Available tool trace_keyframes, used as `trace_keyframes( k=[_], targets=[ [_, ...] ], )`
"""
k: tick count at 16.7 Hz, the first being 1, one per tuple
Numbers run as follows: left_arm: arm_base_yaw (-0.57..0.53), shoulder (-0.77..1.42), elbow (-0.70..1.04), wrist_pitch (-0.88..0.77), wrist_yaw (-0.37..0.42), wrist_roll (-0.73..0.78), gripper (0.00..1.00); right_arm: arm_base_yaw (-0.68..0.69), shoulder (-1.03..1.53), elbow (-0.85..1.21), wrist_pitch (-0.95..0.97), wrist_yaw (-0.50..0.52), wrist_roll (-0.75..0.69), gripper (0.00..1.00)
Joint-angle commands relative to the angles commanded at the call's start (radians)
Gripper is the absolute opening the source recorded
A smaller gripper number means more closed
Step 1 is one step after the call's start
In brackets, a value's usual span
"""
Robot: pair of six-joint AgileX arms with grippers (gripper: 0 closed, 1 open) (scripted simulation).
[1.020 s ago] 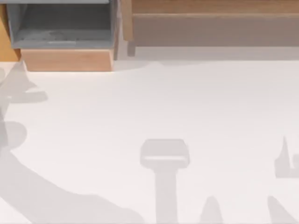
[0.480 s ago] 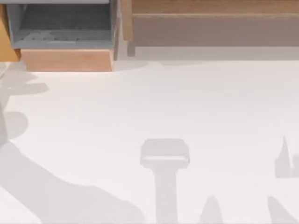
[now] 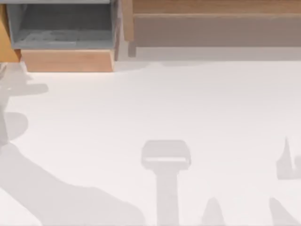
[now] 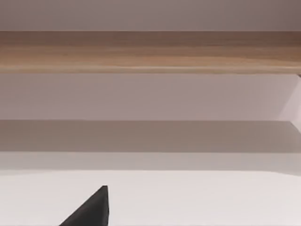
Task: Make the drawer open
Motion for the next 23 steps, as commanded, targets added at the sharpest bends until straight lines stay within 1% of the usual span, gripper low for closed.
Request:
trace_keyframes(
  k=[6,7,17,19,23],
  targets=[
    [0.000,0.000,0.000,0.000,0.000,0.000,0.02,0.000,0.000,0.000,0.000,0.000,0.000,1.00],
    [0.000,0.000,0.000,0.000,0.000,0.000,0.00,0.000,0.000,0.000,0.000,0.000,0.000,1.00],
    [0.010,-0.004,-0.018,0.005,0.010,-0.005,0.00,0.000,0.000,0.000,0.000,0.000,0.000,1.00],
    [0.025,-0.032,-0.072,0.037,0.024,-0.004,0.00,0.000,0.000,0.000,0.000,0.000,0.000,1.00],
    [0.055,-0.083,-0.236,0.100,0.049,-0.005,0.00,0.000,0.000,0.000,0.000,0.000,0.000,1.00]
  ],
)
